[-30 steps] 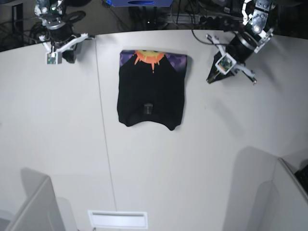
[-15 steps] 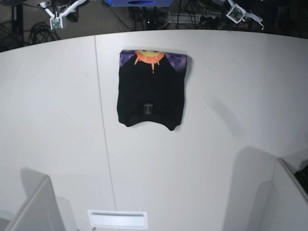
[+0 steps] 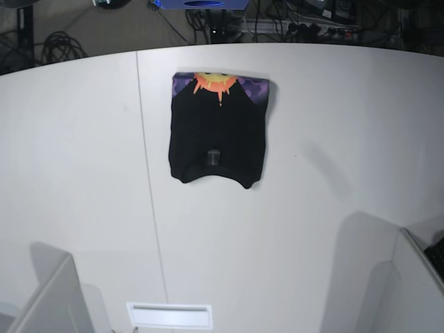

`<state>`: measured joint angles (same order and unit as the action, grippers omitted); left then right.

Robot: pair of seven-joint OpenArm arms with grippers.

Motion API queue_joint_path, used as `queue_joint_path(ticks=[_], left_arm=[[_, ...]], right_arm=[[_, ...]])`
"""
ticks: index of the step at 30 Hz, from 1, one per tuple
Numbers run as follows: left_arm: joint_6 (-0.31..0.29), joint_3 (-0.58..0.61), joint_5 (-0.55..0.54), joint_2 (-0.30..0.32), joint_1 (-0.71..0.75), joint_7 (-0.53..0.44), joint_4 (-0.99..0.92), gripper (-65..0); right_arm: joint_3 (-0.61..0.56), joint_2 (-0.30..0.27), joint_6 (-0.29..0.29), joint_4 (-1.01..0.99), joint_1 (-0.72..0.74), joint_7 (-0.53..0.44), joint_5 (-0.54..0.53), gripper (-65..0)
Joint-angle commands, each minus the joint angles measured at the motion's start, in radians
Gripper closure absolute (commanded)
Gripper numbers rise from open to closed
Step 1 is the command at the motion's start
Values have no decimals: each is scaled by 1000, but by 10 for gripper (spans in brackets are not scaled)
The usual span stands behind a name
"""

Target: Fold the T-shirt properly

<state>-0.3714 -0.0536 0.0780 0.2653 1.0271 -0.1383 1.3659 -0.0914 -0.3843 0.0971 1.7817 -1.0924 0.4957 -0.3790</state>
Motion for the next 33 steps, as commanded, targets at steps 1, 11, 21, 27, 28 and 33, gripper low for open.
queue_joint_path(ticks=[1,11,21,27,28,33], left_arm=[[-7,-1,-2,-2,3,-10,-33,0],[-7,-7,-2,-57,-216,-11,-402,0],[-7,-9,-1,-87,-390,-14,-699,0],[-7,-9,-1,-113,-523,-16,-870,0],[-7,-9,-1,-114,-541,-16,-893,0],[-7,-10,-1,-137,-643,-17,-1014,0]], right_arm=[[-29,-22,6,-24,8,-2,4,0],[-281,-41,6,-377,252,-6,2,0],[-370,-40,6,-604,404,-13,1,0],[-502,-37,-27,-857,535,-176,-2,0],[-520,-35,-58,-905,558,-197,-4,0],[-548,25,-276,-1245,685,-398,-2,0]])
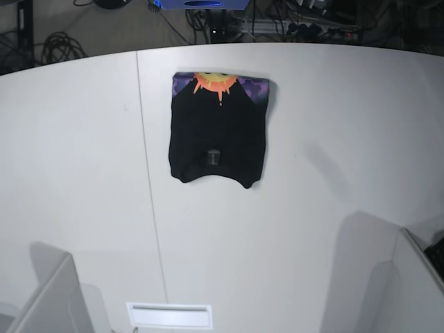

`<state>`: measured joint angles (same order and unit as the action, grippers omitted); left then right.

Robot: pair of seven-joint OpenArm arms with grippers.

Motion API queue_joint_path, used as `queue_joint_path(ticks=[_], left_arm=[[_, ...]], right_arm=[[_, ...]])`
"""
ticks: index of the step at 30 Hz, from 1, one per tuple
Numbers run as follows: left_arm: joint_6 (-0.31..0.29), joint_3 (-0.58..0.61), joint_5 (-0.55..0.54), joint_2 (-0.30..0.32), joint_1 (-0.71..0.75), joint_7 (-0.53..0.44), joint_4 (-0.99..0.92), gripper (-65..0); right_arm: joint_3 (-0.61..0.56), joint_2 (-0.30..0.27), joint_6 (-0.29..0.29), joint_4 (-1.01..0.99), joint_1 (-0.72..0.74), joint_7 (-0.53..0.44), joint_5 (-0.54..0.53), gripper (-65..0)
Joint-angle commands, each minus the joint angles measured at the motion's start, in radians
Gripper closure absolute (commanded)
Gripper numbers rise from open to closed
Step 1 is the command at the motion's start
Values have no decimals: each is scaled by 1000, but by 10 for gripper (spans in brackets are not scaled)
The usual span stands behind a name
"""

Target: Fold the T-shirt properly

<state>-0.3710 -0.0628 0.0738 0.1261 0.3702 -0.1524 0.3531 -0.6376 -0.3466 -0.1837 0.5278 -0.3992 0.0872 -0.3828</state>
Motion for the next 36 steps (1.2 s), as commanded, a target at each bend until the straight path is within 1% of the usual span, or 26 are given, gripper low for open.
queue_joint_path(ticks=[1,4,6,8,11,14,16,20,24,34,36], left_arm=[[-7,-1,4,1,-6,-3,-25,0],[-6,-1,4,-19,-72,-3,-105,0],[-6,-1,4,-26,-101,-3,-141,0],[-6,-1,4,-27,-125,-3,-162,0],[2,-1,4,-35,-150,-3,-171,0],[79,5,4,-36,-172,-3,-171,0],[106,10,14,-36,-184,-3,-171,0],[108,11,16,-36,-190,-3,-165,0],[108,10,16,-38,-196,-3,-164,0],[108,7,5,-36,-213,-3,-160,0],[108,-1,5,-36,-214,-3,-125,0]], right_arm=[[-3,-1,-24,-62,15,-37,2,0],[-4,25,-81,-234,78,-189,2,0],[-4,27,-83,-278,101,-255,2,0],[-1,27,-83,-282,107,-281,0,0],[2,30,-81,-283,136,-278,-2,0],[2,63,-79,-285,159,-278,-2,0],[2,93,-79,-317,173,-278,-2,0],[2,160,-79,-392,204,-286,-2,0],[2,188,-79,-389,210,-286,-3,0],[2,183,-79,-390,228,-287,-3,0],[2,186,-79,-389,230,-287,-3,0]])
